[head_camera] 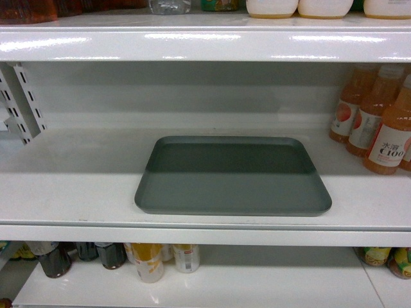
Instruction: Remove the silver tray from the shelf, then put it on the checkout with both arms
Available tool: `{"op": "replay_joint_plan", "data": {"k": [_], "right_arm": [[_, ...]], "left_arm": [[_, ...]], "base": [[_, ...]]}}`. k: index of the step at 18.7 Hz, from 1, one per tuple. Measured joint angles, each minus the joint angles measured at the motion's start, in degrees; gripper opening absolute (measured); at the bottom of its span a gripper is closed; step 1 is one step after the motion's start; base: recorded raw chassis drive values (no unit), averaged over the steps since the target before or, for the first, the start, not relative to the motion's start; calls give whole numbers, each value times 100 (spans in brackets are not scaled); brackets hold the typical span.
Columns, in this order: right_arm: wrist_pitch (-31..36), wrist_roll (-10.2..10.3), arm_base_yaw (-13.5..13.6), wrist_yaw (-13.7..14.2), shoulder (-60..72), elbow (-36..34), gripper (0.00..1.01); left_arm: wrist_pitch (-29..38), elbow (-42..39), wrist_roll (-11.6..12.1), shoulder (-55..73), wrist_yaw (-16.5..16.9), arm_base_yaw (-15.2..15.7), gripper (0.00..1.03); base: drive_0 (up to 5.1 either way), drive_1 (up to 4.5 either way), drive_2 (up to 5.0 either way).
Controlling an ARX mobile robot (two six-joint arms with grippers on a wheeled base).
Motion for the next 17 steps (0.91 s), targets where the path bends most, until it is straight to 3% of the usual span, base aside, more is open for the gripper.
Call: {"op": "replay_joint_plan", "data": {"k": [17], "right_arm": [[0, 0, 0, 0, -2, 0, 98]], "left_arm": [[0, 0, 0, 0, 0, 0, 98]], "base": [[0, 0, 0]]}}
